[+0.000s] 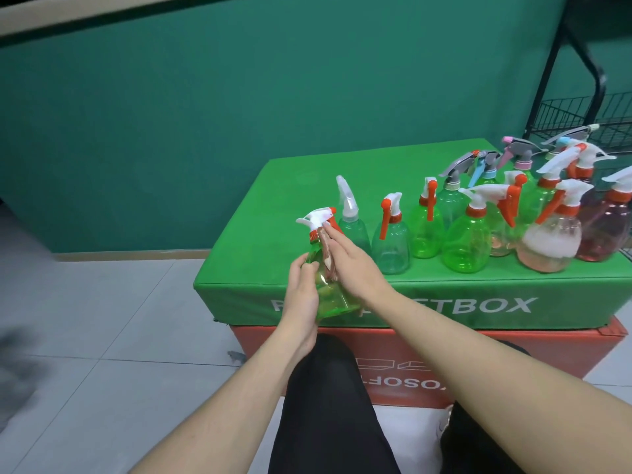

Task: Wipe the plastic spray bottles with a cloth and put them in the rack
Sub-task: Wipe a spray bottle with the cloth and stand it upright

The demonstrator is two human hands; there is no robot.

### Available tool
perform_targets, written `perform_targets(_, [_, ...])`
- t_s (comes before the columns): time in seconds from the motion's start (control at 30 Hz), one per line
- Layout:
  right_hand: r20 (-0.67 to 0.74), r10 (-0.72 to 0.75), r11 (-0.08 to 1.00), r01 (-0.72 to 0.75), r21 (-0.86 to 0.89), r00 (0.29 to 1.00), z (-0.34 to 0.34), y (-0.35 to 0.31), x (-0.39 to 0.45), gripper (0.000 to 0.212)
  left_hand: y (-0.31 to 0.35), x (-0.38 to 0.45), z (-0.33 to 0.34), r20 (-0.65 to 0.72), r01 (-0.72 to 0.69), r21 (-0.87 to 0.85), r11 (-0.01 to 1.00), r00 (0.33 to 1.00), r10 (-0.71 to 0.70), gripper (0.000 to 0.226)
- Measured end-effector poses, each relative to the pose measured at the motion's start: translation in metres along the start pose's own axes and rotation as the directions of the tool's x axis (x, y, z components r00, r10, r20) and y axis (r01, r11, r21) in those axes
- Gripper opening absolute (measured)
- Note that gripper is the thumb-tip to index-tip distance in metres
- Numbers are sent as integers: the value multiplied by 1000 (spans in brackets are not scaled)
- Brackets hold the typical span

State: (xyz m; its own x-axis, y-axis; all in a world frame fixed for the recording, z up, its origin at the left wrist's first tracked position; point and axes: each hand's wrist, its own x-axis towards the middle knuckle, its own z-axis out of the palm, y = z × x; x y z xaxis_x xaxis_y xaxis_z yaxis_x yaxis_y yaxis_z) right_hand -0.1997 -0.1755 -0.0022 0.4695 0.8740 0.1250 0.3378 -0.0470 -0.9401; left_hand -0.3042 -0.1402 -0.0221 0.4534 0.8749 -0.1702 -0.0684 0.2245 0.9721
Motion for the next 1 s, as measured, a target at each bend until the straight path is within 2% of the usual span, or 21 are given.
perform_targets(0.07, [-4,13,1000,-13,13,1000,4,2,0,44,3,0,1,-27,-9,-5,1000,1000,8,24])
perform_targets(0.23, [-35,-103,994,102,-27,994,16,13,-21,43,1,13,-5,-109,40,-78,996,993,-48,29])
perform_targets(0.3, [-21,-173,981,170,-97,985,20,17,-30,44,6,16,-7,-114,53,-152,987,991,-71,39])
perform_targets(0.4, [11,-235,959,234,-161,972,25,23,-40,46,12,23,-10,-96,88,-251,964,989,-115,66])
perform_targets(0.5, [34,-287,937,288,-195,957,27,27,-46,48,17,25,-13,-115,99,-307,947,984,-140,74])
perform_targets(0.57, [27,-290,936,290,-199,957,29,29,-46,48,17,23,-13,-125,85,-284,955,984,-125,75])
perform_targets(0.7, [21,-286,940,285,-186,958,32,28,-42,47,11,25,-19,-102,70,-293,953,989,-104,58])
perform_targets(0.77, [24,-282,942,282,-180,959,32,29,-40,47,8,27,-22,-67,37,-234,972,996,-54,60])
perform_targets(0.87, [13,-269,947,266,-179,963,30,27,-33,47,5,24,-24,-49,-12,-103,995,999,7,49])
perform_targets(1.0, [-2,-245,951,240,-195,969,24,15,-20,46,0,20,-22,30,1,-39,999,1000,0,41])
